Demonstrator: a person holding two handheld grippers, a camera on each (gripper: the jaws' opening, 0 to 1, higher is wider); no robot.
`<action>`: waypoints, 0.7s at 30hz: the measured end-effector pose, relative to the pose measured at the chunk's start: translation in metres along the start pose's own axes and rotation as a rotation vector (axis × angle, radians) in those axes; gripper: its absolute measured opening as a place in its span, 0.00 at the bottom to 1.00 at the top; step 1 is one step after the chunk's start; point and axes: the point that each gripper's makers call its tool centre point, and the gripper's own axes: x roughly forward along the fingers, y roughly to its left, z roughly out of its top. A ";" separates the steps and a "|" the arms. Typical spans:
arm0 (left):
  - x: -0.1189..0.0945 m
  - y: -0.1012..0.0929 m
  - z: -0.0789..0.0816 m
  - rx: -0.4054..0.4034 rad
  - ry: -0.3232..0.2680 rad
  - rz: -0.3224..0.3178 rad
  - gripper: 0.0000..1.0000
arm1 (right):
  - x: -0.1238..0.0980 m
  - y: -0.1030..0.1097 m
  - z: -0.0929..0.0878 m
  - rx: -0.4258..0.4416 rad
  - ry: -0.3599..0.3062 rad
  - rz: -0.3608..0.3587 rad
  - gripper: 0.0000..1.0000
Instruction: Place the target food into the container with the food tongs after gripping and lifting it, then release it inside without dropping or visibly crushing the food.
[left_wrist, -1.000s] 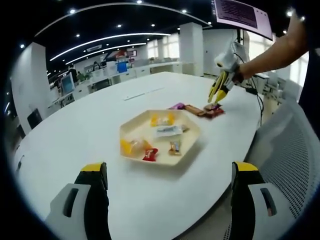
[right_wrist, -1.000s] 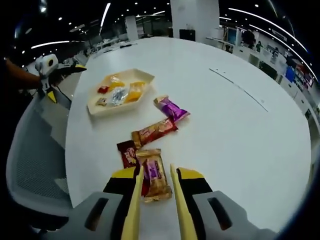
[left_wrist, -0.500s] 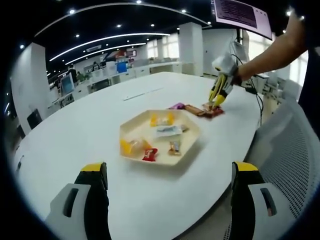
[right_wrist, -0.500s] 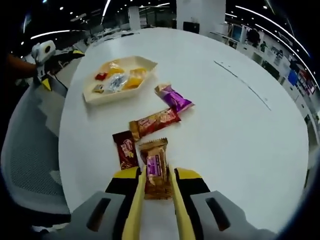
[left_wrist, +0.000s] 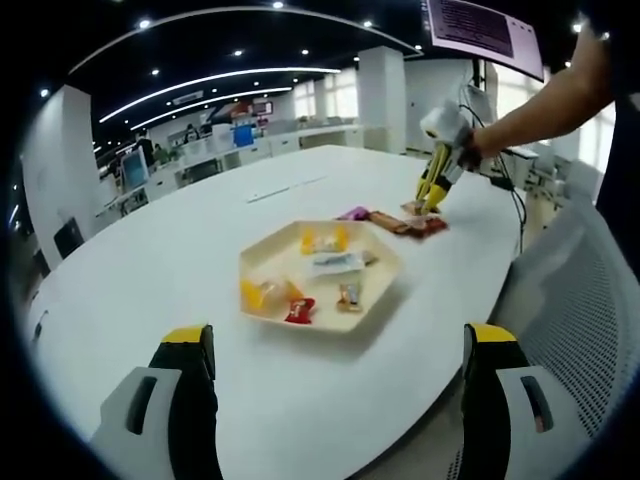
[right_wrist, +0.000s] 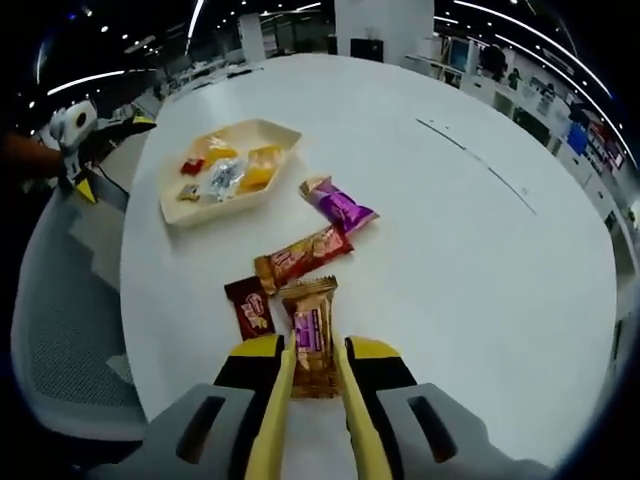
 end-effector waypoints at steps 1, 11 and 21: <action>0.000 0.001 0.001 0.000 -0.007 0.001 1.00 | -0.001 0.001 0.001 -0.001 0.002 0.002 0.23; -0.001 -0.001 0.004 -0.003 -0.021 -0.006 1.00 | -0.017 -0.007 0.016 0.000 0.010 -0.031 0.23; -0.001 -0.002 0.004 0.002 -0.026 -0.008 1.00 | -0.037 -0.017 0.043 0.043 -0.027 -0.047 0.23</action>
